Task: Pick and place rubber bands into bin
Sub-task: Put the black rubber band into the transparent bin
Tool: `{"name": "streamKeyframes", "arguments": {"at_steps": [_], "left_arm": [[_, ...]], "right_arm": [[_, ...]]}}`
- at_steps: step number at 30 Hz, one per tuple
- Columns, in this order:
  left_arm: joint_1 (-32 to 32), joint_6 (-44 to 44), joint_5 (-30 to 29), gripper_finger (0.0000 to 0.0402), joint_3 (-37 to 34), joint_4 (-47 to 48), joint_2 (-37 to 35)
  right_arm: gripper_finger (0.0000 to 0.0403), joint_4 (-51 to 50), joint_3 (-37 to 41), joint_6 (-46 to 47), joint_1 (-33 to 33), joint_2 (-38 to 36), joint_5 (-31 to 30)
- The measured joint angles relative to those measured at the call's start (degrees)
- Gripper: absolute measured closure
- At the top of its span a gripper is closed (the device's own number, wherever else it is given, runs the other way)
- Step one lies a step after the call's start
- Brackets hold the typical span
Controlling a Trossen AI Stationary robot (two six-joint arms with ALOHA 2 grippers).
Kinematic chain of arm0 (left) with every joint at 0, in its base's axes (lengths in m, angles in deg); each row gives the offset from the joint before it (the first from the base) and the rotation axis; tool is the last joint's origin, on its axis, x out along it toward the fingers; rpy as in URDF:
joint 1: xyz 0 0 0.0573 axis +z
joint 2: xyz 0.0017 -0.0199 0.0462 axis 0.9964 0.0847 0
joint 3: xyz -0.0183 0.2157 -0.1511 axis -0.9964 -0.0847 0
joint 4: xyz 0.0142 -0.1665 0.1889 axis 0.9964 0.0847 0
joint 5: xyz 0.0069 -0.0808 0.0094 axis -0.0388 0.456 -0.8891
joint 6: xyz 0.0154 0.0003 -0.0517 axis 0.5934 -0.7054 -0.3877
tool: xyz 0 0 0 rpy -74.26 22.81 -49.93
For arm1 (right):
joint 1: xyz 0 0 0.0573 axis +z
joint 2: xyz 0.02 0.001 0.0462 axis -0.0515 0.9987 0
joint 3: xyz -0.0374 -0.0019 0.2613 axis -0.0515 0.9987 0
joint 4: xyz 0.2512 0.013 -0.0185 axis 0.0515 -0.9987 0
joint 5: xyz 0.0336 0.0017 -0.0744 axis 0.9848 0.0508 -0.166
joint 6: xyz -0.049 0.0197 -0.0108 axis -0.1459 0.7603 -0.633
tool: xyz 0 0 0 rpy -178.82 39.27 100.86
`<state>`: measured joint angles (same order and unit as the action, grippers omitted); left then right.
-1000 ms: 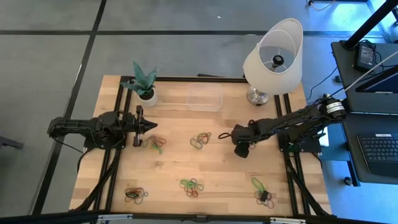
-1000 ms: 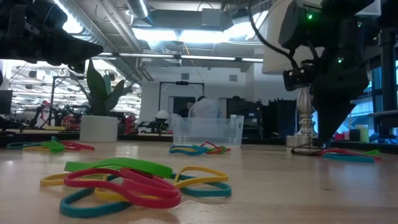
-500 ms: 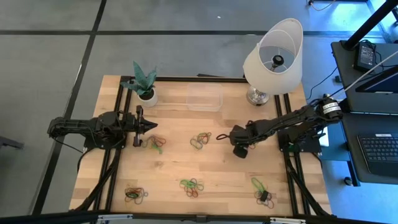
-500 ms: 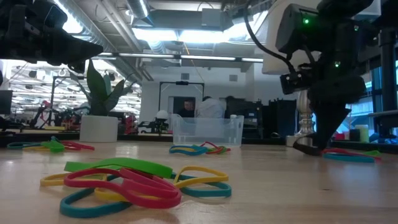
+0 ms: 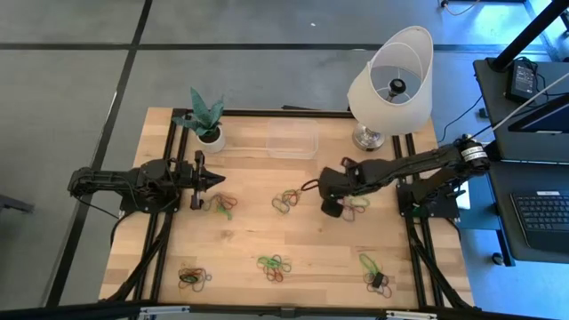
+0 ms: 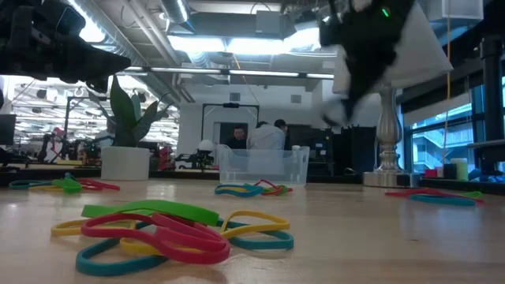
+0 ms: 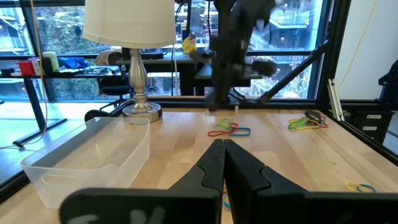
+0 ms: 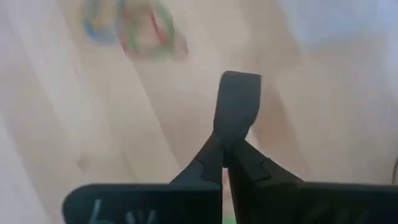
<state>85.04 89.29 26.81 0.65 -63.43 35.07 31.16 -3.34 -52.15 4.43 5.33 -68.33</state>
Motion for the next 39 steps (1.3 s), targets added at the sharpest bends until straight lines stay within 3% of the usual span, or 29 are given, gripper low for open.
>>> {"name": "streamKeyframes", "arguments": {"at_steps": [5,8,16,22,30,39], "left_arm": [[-0.02,0.0,0.0,0.0398,-0.01,0.0,0.0],[-0.02,0.0,-0.01,0.0398,0.0,0.0,0.0],[-0.01,0.0,-0.02,0.0398,0.0,0.0,0.0],[0.0,0.0,0.0,0.0398,0.01,0.0,0.0],[0.0,0.0,-0.02,0.0398,0.01,0.0,0.0],[0.0,0.0,-0.02,0.0398,0.01,0.0,0.0]], "right_arm": [[0.04,5.06,-7.82,-7.19,-6.15,1.33,-1.5],[0.0401,7.83,-11.8,-10.6,-11.69,4.58,1.48],[0.0401,6.98,-24.56,-15.42,-23.13,20.71,10.98],[0.0392,2.52,-32.66,-16.01,-26.41,30.94,11.92],[0.035,3.36,-33.81,-15.61,-28.32,36.12,11.92],[0.0279,3.35,-33.81,-14.66,-29.3,36.03,11.92]]}}
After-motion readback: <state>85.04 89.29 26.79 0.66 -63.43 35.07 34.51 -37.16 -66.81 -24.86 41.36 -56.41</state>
